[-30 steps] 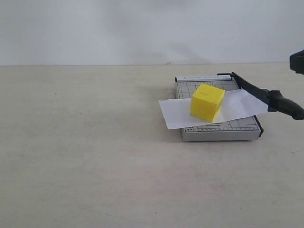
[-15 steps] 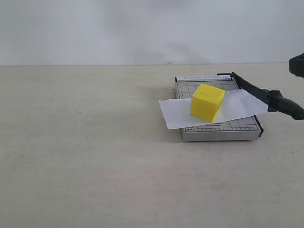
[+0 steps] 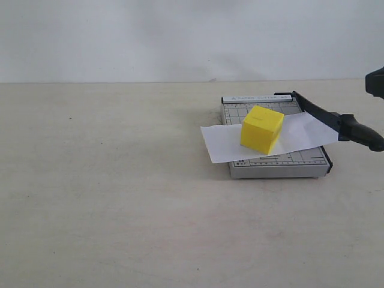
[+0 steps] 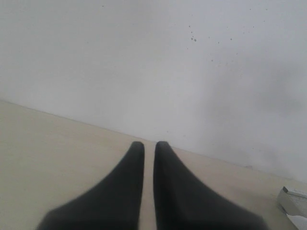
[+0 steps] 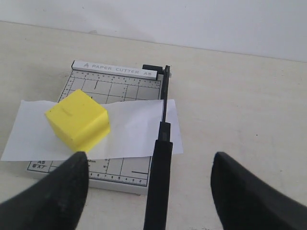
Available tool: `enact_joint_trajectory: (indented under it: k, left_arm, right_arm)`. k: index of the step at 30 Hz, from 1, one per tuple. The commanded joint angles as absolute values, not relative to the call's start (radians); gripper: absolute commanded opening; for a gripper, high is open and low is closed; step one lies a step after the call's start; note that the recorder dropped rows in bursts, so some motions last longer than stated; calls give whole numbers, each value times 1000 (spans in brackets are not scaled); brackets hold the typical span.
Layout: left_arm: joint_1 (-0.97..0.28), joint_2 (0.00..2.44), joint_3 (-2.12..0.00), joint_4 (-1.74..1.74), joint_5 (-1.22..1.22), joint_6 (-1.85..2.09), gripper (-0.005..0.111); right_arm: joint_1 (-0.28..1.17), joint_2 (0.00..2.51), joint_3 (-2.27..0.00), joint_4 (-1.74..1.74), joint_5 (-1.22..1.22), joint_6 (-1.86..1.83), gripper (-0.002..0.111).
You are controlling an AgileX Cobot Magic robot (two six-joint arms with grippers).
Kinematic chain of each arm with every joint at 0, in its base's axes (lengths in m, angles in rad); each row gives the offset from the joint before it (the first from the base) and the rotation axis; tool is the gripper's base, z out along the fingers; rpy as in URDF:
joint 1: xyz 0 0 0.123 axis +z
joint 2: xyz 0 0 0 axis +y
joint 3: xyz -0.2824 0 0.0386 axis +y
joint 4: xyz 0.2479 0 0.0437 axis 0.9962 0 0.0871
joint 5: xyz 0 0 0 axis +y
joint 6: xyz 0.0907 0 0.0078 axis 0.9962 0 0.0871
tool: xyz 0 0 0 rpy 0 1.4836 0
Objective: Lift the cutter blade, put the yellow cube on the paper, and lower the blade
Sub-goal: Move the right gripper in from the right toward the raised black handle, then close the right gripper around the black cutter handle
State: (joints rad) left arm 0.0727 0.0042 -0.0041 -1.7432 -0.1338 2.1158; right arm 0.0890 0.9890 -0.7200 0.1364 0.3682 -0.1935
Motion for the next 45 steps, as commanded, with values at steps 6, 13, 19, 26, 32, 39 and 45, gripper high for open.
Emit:
enact_joint_trajectory:
  k: [6, 13, 19, 26, 32, 39, 45]
  left_arm:
    - [76, 0, 0, -1744, -126, 2150, 5]
    - [76, 0, 0, -1744, -131, 2150, 5]
    - [76, 0, 0, -1744, -131, 2150, 5]
    - [76, 0, 0, -1744, -131, 2150, 5]
    - [76, 0, 0, -1744, -131, 2150, 5]
    - [76, 0, 0, -1744, -131, 2150, 5]
    - [76, 0, 0, -1744, -131, 2150, 5]
  right_arm:
    - [90, 1025, -727, 106, 371, -185, 69]
    - [90, 1194, -733, -66, 382, -18, 69]
    - [90, 1283, -772, -76, 384, -6, 69]
    - [90, 1290, -803, -76, 424, -12, 63]
    - [90, 1290, -803, -73, 453, -17, 62]
    - [90, 1290, -803, -65, 517, -36, 67]
    - [90, 1290, -803, 12, 499, -98, 67]
